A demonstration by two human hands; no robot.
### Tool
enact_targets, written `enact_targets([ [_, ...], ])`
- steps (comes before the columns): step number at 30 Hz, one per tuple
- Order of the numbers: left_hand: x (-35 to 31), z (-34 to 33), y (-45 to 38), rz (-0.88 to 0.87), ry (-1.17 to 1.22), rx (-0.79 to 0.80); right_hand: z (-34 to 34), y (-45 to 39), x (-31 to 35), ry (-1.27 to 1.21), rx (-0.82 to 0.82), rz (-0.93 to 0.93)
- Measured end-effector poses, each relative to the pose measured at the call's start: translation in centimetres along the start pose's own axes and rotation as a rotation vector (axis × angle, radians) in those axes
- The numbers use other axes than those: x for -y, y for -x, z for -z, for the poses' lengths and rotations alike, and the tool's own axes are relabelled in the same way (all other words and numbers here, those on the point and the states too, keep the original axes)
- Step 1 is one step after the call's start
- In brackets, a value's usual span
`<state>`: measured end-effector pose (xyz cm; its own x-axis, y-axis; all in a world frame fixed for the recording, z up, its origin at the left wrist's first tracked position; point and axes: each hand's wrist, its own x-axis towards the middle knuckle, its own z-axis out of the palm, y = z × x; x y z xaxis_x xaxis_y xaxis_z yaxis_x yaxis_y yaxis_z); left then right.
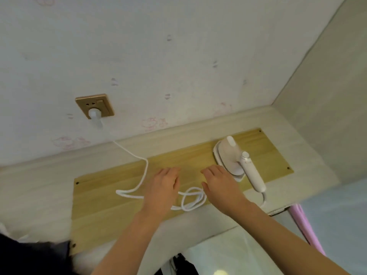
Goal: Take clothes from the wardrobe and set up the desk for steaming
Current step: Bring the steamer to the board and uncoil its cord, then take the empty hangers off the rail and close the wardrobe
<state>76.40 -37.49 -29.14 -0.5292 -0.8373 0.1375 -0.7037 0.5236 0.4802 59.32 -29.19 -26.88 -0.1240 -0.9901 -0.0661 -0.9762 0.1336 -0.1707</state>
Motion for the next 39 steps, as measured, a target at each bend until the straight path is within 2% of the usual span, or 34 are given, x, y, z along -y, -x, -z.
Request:
enact_targets([
  [7, -9.1, -3.1, 7.0, -0.334, -0.186, 0.024, 0.3, 13.4, -4.1, 0.064, -0.19, -0.145],
  [14, -17.8, -7.3, 16.9, -0.488, -0.177, 0.109, -1.8, 29.1, -7.1, 0.085, -0.133, -0.398],
  [25, -31.4, -14.7, 30.5, -0.828, -0.126, 0.39, -4.7, 52.6, -10.4, -0.007, -0.117, -0.805],
  [32, -41.1, -18.8, 35.1, -0.978, -0.046, 0.49, -5.6, 61.7, -12.6, -0.082, -0.112, -1.094],
  [39, -46.3, -22.8, 37.1, -1.133, -0.044, 0.571, -5.3, 66.6, -16.0, -0.21, -0.152, -1.231],
])
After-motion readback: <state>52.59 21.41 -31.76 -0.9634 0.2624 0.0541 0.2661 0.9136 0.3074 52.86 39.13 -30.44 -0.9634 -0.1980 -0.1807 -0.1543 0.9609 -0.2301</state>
